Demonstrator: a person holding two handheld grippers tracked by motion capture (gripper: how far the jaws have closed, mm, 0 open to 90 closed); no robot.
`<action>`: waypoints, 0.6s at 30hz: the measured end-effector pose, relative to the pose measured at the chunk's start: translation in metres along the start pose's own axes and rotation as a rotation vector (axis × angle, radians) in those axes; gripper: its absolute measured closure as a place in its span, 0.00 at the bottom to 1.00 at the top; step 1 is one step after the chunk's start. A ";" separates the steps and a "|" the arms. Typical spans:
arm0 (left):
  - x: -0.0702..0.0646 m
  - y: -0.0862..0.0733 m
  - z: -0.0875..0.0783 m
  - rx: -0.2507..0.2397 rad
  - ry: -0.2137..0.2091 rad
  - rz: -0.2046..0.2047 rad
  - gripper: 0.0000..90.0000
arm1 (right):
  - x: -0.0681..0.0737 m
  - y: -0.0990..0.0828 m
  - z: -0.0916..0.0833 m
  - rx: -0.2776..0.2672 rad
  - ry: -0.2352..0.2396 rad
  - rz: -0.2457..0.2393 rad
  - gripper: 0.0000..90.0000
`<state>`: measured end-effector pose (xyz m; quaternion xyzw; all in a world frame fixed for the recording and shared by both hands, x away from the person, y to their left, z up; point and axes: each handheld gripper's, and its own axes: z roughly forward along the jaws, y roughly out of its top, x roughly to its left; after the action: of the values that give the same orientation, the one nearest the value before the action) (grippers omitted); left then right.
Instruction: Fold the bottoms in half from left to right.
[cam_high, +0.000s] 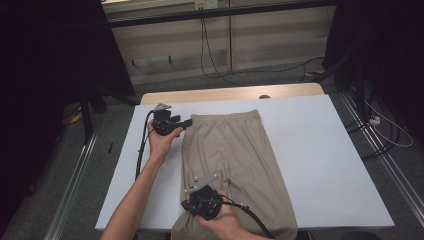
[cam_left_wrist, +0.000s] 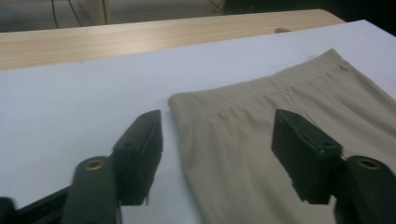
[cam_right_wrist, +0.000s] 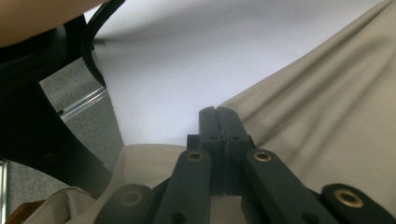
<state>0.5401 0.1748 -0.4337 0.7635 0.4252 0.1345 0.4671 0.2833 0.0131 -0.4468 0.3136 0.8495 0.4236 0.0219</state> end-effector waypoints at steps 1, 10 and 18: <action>0.001 0.002 0.004 0.015 0.010 0.009 0.49 | 0.000 -0.001 -0.002 -0.001 -0.001 -0.003 1.00; 0.020 0.004 0.043 0.099 0.046 -0.074 0.72 | 0.001 -0.005 -0.011 -0.009 0.001 -0.041 1.00; 0.018 0.005 0.055 0.120 0.027 -0.060 0.78 | -0.001 -0.009 -0.010 -0.006 0.005 -0.035 1.00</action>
<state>0.5868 0.1545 -0.4619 0.7752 0.4615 0.1046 0.4185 0.2764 0.0011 -0.4470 0.2977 0.8536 0.4266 0.0281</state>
